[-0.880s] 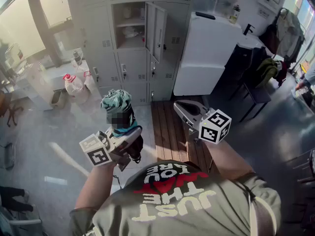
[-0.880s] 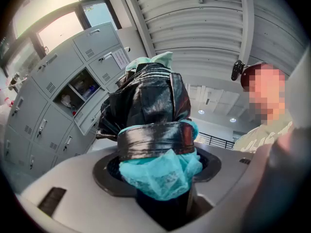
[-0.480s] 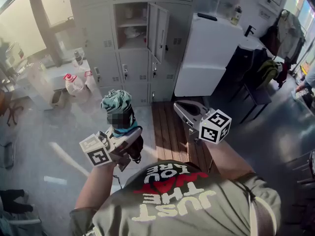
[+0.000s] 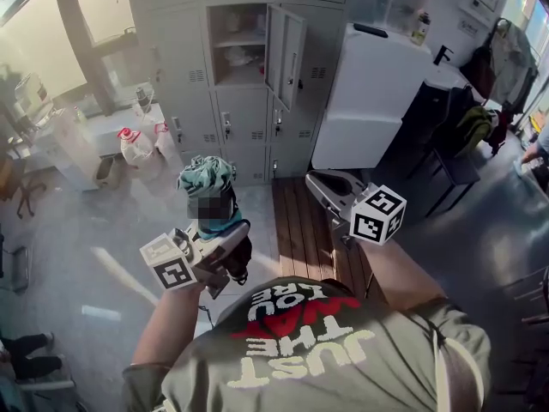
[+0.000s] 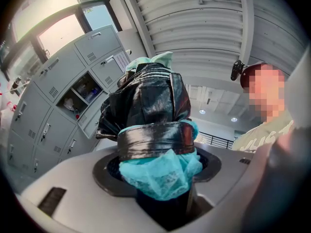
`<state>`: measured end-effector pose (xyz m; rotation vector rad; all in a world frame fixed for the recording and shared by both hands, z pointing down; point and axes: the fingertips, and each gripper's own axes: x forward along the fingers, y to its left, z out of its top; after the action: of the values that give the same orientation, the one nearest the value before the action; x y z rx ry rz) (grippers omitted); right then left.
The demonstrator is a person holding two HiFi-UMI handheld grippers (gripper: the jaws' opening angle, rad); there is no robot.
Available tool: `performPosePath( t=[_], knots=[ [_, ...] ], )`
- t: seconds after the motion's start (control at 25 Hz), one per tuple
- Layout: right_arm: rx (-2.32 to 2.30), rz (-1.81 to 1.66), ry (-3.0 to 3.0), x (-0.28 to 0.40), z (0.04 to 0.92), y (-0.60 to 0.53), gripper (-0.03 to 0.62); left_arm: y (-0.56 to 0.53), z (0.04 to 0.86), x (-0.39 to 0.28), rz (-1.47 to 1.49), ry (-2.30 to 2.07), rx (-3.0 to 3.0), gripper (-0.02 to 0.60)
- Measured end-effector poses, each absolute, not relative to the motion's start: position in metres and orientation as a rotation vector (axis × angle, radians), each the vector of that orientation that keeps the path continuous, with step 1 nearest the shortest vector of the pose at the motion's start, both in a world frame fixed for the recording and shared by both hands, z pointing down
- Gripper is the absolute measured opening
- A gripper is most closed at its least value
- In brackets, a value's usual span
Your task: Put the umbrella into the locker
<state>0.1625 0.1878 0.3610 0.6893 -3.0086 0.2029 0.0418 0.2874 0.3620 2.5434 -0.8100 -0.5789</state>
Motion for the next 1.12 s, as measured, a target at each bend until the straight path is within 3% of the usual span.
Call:
performPosePath(
  t=[0.6, 1.12],
  knots=[
    [0.581, 0.208, -3.062, 0.118, 0.352, 0.127, 0.032, 0.241, 0.352, 0.011, -0.558, -0.893, 2.55, 0.29],
    [0.51, 0.225, -3.096, 0.093, 0.36, -0.032, 0.032, 0.076, 0.346, -0.011, -0.531, -0.938, 2.552, 0.29]
  ],
)
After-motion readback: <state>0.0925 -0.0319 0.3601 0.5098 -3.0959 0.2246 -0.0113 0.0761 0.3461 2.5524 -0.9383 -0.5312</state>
